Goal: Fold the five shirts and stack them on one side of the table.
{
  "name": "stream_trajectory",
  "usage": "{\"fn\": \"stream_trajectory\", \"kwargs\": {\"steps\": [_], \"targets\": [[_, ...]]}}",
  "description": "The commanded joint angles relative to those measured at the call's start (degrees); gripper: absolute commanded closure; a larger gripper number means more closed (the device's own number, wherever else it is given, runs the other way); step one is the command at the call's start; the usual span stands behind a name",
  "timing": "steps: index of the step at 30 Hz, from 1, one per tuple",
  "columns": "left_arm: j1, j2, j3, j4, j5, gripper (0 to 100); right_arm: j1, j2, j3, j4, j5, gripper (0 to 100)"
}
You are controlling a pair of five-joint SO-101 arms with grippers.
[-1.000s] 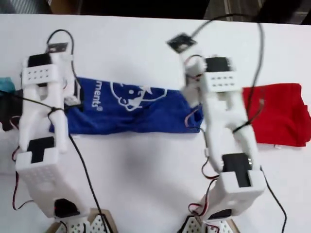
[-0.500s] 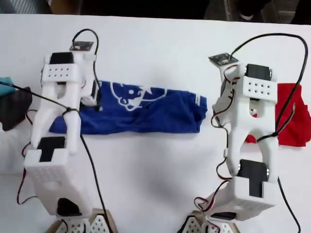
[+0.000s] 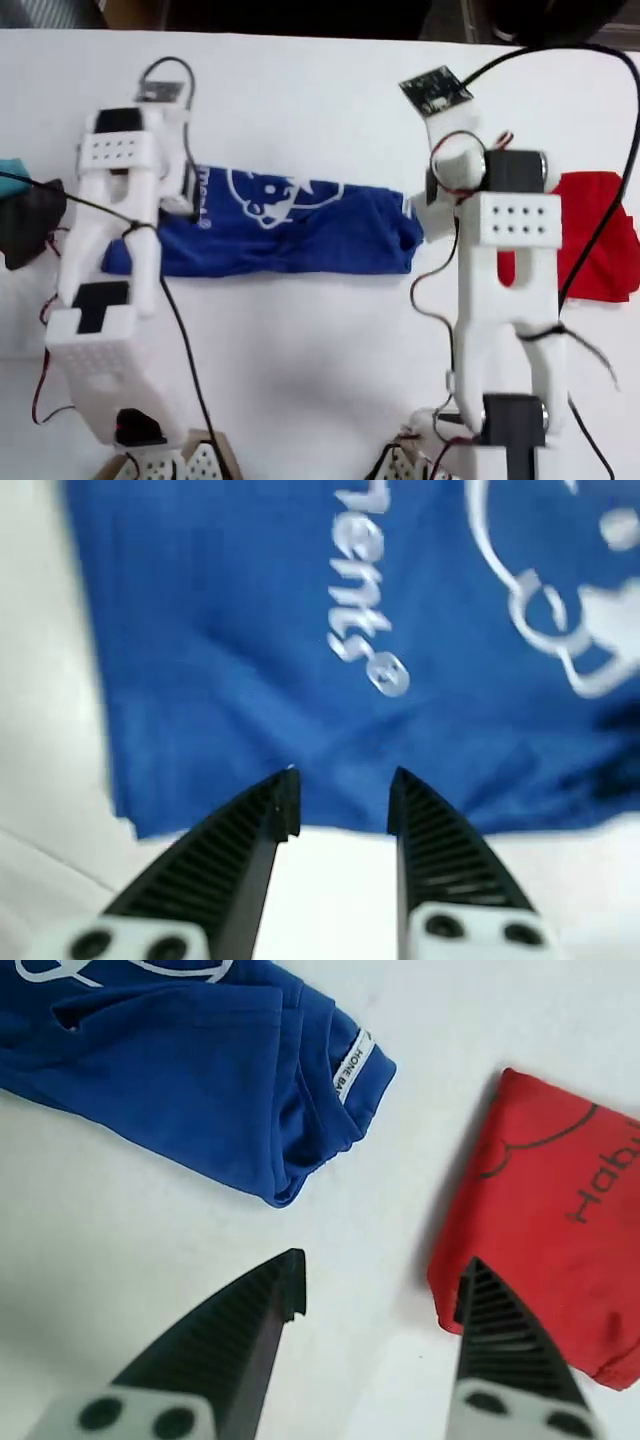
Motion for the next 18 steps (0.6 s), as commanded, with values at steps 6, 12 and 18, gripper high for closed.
{"fn": "stream_trajectory", "kwargs": {"steps": [6, 12, 18], "targets": [[-2.55, -2.99, -1.80, -6.51, -0.44, 68, 4.70, -8.84, 13.63, -5.67, 2.20, 74.8], [-8.35, 5.98, -5.05, -6.59, -8.62, 68, 7.60, -14.55, 19.96, -9.36, 3.69, 74.8], [-13.36, 21.71, -23.96, 0.88, -13.45, 69, 7.25, -20.53, 25.49, -9.27, 3.69, 74.8]]}}
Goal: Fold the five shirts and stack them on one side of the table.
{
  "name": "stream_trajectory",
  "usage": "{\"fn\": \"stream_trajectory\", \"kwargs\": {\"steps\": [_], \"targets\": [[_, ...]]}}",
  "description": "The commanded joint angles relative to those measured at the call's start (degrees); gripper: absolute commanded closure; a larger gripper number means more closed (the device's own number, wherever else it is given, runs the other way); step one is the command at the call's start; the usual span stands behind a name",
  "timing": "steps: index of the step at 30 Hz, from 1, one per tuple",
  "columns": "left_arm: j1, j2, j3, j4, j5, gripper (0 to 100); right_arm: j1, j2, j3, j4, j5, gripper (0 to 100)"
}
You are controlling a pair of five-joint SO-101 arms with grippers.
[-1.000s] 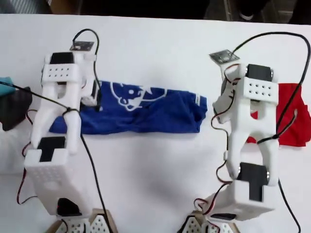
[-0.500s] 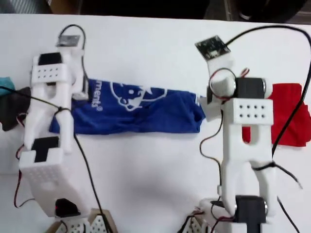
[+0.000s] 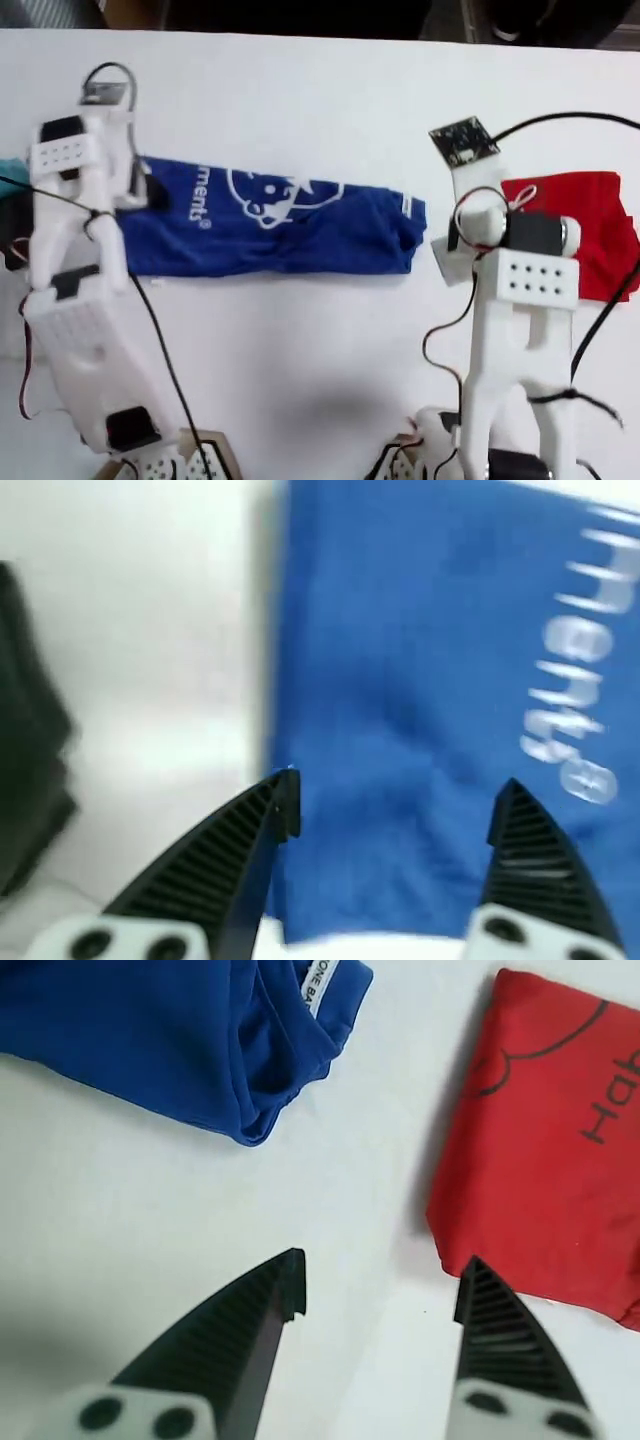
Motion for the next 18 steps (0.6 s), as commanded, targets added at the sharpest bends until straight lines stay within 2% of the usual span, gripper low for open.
{"fn": "stream_trajectory", "kwargs": {"steps": [1, 4, 9, 18], "targets": [[-0.79, 7.21, -14.11, 7.21, -2.81, 69, 0.22, -5.14, 2.02, -0.75, 0.35, 74.8], [0.00, 13.89, -24.92, 12.13, -2.99, 69, 0.22, -7.52, 3.69, -0.75, 0.35, 74.8], [1.05, 24.44, -38.02, 14.95, -2.99, 69, 0.40, -10.59, 5.89, -0.75, 0.35, 74.8], [1.58, 33.67, -49.01, 19.52, -3.16, 70, 0.48, -12.09, 6.51, -0.75, 0.35, 74.8]]}}
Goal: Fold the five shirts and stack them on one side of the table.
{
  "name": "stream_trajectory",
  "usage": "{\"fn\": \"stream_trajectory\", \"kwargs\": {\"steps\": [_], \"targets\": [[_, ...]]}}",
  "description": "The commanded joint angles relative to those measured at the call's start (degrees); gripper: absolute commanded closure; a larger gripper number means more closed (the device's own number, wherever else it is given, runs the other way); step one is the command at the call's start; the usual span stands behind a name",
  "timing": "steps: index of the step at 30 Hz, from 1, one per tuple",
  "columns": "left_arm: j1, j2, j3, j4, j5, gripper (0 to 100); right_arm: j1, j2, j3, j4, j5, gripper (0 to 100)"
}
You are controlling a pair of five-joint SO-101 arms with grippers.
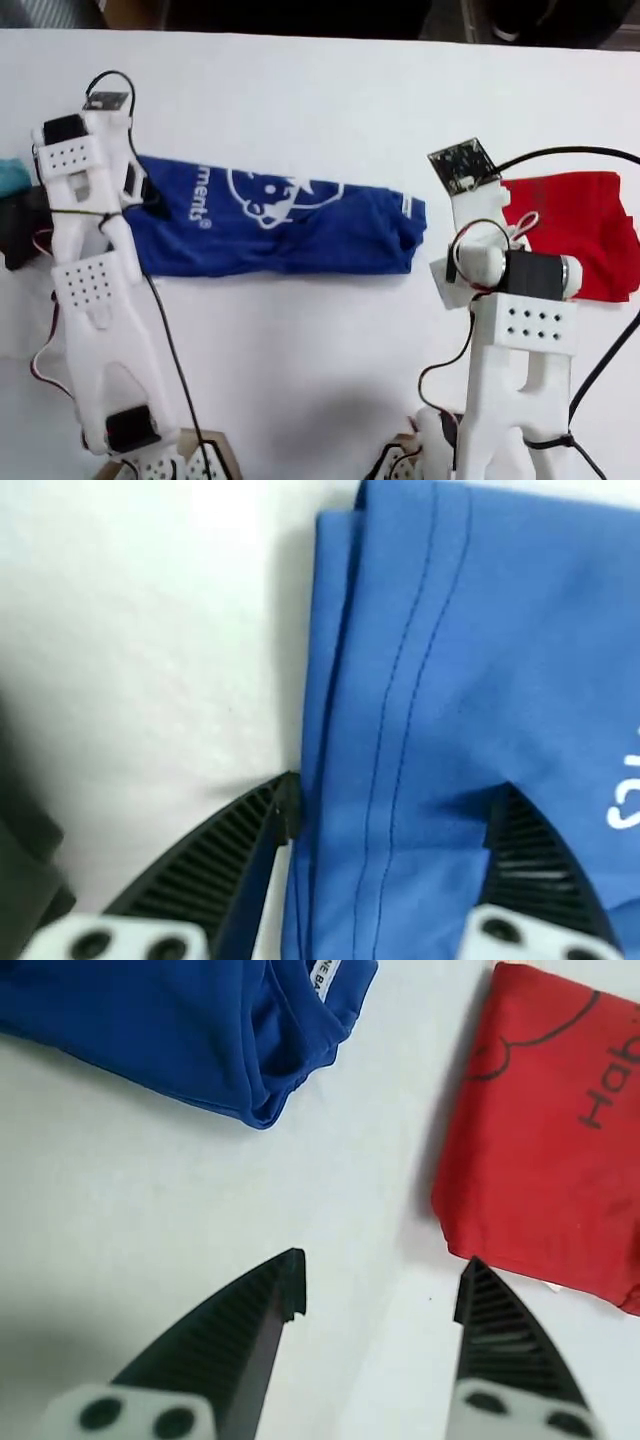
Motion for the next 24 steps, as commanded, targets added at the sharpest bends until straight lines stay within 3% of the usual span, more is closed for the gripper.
{"fn": "stream_trajectory", "kwargs": {"steps": [1, 5, 7, 15, 24], "targets": [[1.05, 0.70, -2.42, 1.23, -0.88, 72, 0.57, -1.89, -0.35, -0.75, 0.26, 74.8], [0.97, 1.05, -2.33, 1.32, -5.10, 100, 0.57, -1.63, -0.35, -0.75, 0.26, 74.8], [1.14, 0.70, -2.33, 1.67, -5.36, 96, 0.57, -1.45, -0.26, -0.75, 0.26, 74.8], [7.47, -9.93, 3.30, 1.76, -5.10, 98, 3.65, -1.71, 2.37, -2.33, -0.18, 74.8], [27.16, -40.26, 27.03, 1.58, -5.01, 97, 10.86, -1.80, 24.09, -20.00, -0.09, 74.8]]}}
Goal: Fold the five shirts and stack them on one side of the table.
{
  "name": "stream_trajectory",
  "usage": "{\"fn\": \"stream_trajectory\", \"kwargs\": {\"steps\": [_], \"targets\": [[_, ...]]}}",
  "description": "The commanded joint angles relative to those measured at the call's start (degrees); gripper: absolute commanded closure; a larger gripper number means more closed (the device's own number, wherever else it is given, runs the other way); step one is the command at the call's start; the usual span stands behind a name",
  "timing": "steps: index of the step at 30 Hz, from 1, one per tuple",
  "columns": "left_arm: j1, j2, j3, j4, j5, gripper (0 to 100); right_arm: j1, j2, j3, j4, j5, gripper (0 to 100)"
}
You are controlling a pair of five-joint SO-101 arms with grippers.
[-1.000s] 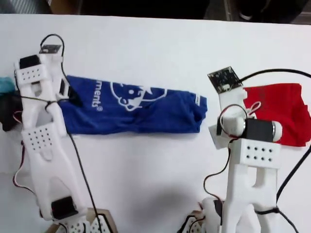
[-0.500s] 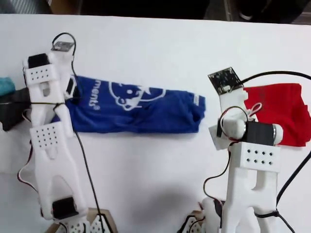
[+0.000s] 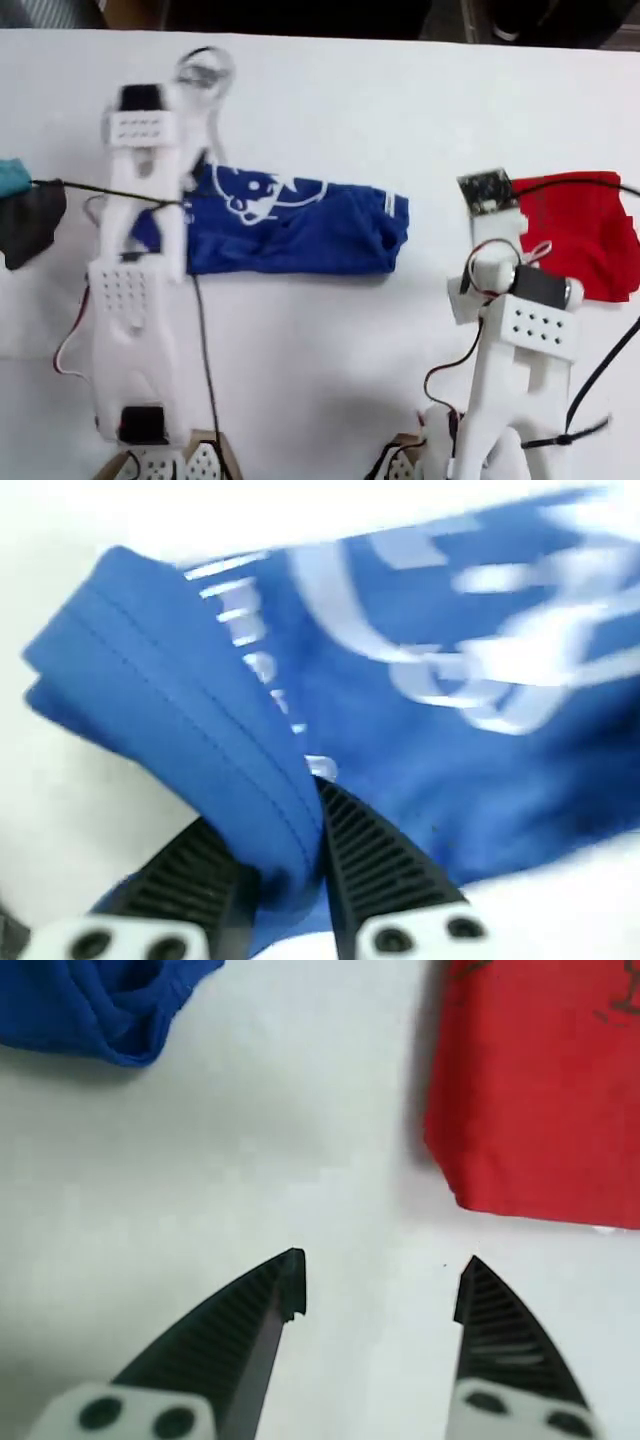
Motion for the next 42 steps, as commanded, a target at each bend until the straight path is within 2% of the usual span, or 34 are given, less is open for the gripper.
{"fn": "stream_trajectory", "kwargs": {"steps": [1, 8, 12, 17, 21, 28, 33, 34, 39, 42], "targets": [[8.62, -15.91, 6.64, 0.70, -0.35, 97, 2.24, -1.80, 6.86, -7.16, -0.18, 74.8], [21.63, -22.95, 7.78, 0.26, -0.35, 97, 10.77, -1.89, 14.15, -11.21, -0.26, 74.8], [28.13, -22.86, 7.69, -3.78, -0.35, 97, 14.99, -1.89, 15.03, -11.21, -0.09, 74.8], [34.46, -20.22, 7.69, -10.73, -0.35, 97, 16.57, -1.89, 15.38, -11.12, 0.09, 74.8], [36.66, -13.89, 7.60, -14.68, -0.44, 97, 16.57, -1.89, 15.38, -10.15, 0.18, 74.8], [36.66, -9.85, 7.52, -16.09, -0.44, 95, 16.48, -1.89, 15.38, -9.98, 0.18, 74.8], [33.49, -9.67, 2.42, -11.43, -0.44, 71, 16.13, -1.89, 15.30, -10.24, 0.18, 74.8], [32.35, -9.67, 0.22, -10.20, -0.44, 70, 16.13, -1.89, 15.30, -10.24, 0.18, 74.8], [24.62, -9.58, -12.70, -5.19, -0.70, 72, 16.13, -1.89, 15.30, -10.24, 0.18, 74.8], [19.25, -8.62, -13.85, -2.99, -0.70, 72, 16.13, -1.89, 14.77, -10.42, -0.18, 75.2]]}}
